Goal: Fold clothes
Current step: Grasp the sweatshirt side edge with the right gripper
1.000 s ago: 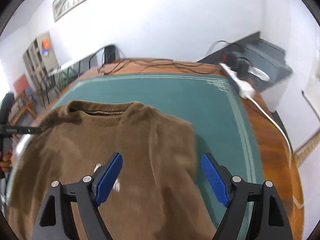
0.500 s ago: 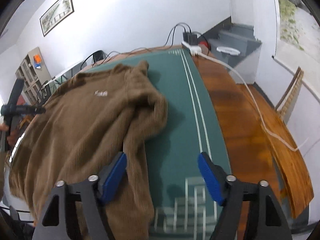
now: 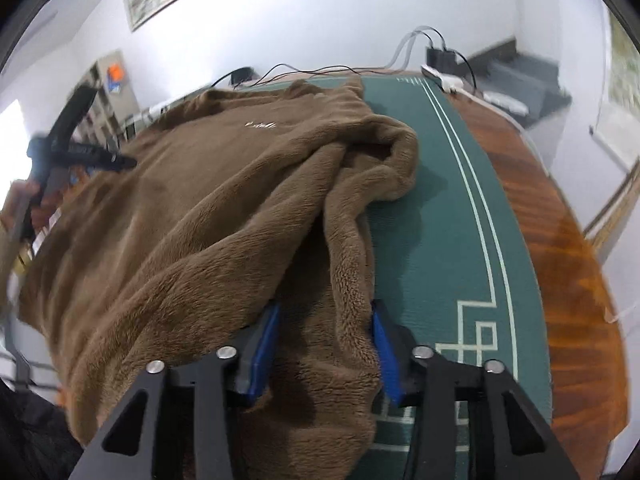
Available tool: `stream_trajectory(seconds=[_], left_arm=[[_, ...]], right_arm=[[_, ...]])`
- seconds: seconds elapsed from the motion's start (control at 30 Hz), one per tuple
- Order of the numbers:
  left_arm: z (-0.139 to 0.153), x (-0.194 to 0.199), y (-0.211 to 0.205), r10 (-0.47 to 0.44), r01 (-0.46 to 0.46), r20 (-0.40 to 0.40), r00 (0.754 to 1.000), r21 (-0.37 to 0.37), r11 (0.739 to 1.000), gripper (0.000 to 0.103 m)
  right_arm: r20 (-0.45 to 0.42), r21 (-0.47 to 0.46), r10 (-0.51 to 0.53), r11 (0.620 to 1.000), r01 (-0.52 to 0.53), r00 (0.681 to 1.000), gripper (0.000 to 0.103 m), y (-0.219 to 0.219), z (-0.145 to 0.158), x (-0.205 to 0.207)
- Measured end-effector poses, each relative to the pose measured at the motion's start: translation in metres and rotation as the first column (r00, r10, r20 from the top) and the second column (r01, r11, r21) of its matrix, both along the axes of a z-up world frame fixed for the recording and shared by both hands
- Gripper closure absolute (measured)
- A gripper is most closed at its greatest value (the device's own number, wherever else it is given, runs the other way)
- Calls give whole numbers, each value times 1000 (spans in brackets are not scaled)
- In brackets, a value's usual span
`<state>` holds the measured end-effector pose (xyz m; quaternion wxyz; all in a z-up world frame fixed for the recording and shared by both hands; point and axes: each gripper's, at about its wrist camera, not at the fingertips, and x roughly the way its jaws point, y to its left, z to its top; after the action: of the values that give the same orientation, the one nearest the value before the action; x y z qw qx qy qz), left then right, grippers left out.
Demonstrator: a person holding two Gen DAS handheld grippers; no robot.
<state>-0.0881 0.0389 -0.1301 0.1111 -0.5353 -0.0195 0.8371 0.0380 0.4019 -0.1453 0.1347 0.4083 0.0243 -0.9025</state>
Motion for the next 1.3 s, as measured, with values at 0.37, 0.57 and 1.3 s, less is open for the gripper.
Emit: stream_trajectory(seconds=[0.37, 0.57, 1.3], left_arm=[[-14, -1, -8, -3, 2, 13, 1000, 42, 999, 16], [-16, -1, -11, -6, 5, 7, 1000, 67, 998, 16], [10, 6, 8, -72, 74, -31, 997, 99, 992, 16]], right_arm=[[-374, 317, -176, 898, 304, 910, 100, -2, 77, 23], [-572, 177, -284, 873, 454, 770, 100, 24, 159, 35], [16, -226, -186, 956, 185, 982, 48, 71, 2, 15]])
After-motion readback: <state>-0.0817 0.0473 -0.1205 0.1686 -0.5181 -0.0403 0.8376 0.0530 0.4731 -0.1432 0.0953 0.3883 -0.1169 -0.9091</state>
